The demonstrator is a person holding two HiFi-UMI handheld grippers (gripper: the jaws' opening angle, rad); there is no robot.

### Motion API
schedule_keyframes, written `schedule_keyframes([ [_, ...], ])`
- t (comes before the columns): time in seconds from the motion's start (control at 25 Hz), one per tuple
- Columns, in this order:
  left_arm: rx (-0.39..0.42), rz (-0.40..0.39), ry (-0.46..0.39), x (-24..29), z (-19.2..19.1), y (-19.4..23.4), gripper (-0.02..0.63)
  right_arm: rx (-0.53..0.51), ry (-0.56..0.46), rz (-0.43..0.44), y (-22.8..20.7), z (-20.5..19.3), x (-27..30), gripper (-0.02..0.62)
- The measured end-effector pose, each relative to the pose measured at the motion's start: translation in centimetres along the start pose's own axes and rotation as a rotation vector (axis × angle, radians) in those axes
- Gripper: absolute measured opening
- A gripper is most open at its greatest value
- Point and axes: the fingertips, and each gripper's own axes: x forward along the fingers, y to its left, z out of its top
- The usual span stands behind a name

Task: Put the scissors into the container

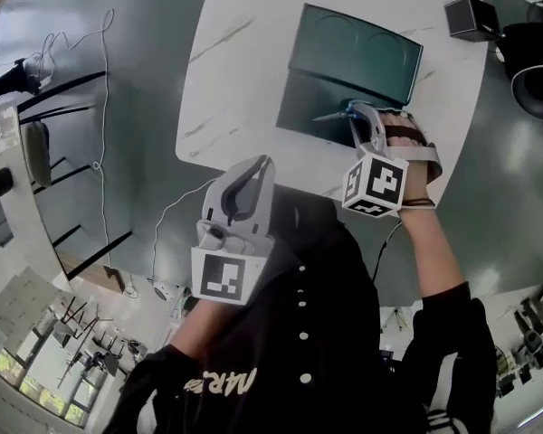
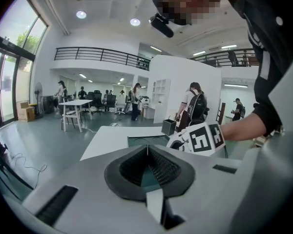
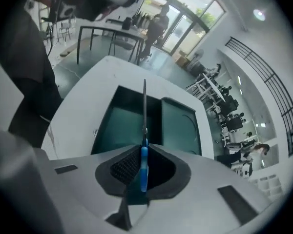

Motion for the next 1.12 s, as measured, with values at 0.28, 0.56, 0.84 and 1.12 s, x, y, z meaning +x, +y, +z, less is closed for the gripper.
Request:
schedule_keyframes([
  [0.28, -0.043, -0.019, 0.095, -1.0, -3.5, 0.3, 0.031, -0.051, 0.071, 0.033, 0.9, 1.6, 3.5, 0.055],
  [0.56, -0.073, 0.001, 0.132, -0.5, -5.9, 0.6, 0.031, -0.086, 0.054, 0.024, 1.2, 1.9, 5.0, 0.066],
  [0.84, -0.092, 0.003, 0.162, -0.2, -7.0, 0.6, 0.031, -0.086, 0.022, 0.05, 2.5, 1.3, 6.0, 0.108],
  [1.12, -0.09, -0.004, 0.149, 0.0, -6.6, 0.2, 0.032, 0.021, -0.05, 0.133, 3.6, 1.6, 5.5, 0.163],
])
